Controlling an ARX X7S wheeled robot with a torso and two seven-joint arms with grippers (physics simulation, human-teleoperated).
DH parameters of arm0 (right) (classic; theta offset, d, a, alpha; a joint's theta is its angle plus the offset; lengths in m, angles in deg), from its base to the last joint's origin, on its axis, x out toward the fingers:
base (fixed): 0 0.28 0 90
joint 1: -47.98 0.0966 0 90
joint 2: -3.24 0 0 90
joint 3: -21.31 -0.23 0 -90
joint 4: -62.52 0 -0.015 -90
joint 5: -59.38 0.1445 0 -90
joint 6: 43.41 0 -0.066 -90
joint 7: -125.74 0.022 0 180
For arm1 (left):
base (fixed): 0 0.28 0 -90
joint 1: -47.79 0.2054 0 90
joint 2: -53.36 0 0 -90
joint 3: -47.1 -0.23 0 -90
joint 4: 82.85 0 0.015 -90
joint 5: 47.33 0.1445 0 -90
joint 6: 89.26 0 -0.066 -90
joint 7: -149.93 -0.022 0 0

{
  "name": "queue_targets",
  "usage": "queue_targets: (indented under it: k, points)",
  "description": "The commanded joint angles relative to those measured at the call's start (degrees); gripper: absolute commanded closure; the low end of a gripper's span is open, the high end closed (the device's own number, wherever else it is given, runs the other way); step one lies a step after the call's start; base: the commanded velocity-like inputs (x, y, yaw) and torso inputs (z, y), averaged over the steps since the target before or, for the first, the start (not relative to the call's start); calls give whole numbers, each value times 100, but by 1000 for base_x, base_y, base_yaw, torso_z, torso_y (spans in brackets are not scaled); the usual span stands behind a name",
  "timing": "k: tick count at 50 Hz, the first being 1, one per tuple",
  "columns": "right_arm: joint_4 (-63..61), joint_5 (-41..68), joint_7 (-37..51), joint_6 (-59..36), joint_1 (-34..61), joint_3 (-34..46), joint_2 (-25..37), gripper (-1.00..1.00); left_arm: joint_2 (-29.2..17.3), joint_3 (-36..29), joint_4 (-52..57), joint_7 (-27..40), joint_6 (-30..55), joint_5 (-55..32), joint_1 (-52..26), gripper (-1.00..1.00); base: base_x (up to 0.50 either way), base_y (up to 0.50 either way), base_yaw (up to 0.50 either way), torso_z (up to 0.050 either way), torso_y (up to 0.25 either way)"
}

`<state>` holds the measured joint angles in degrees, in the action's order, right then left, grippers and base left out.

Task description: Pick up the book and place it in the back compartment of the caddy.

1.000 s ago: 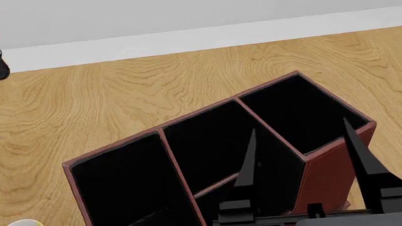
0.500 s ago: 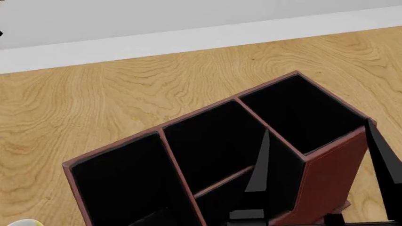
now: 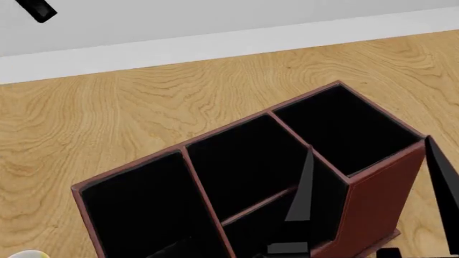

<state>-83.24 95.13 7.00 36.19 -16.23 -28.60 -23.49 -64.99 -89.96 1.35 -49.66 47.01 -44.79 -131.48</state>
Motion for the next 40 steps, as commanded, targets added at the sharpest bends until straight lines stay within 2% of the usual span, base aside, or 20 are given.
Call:
queue_targets:
  k: [1,4,7,14,16,26,32,36,40]
  points:
    - [-76,-105,-74,0,-18,-172,-49,-100,440,222,648,159,409,250,-203,100,0,0,0,0,10]
    - [-73,-107,-85,-7,0,-159,-61,-100,543,310,812,151,546,167,-194,100,0,0,0,0,0]
    - [-73,-118,-84,17,-5,-155,-52,-100,854,559,772,257,1065,64,-267,100,0,0,0,0,0]
    - [-53,-136,-110,76,-8,-139,-53,-100,1012,700,1636,354,1477,-39,-18,100,0,0,0,0,1]
    - [-111,-129,-88,55,8,-144,-36,-100,934,556,1834,350,1293,15,46,100,0,0,0,0,5]
    - [-125,-156,-49,127,-46,-148,20,-100,1278,734,2294,144,2605,-277,-48,100,0,0,0,0,1]
    - [-99,-167,-55,176,-59,-134,22,-100,1626,989,2199,148,3325,-357,-310,100,0,0,0,0,2]
    - [-151,-161,-5,200,-76,-157,68,-100,1899,1201,2438,103,4093,-476,-303,100,0,0,0,0,3]
    - [-179,-168,30,241,-101,-174,110,-100,1933,1112,2725,73,4370,-652,-211,100,0,0,0,0,0]
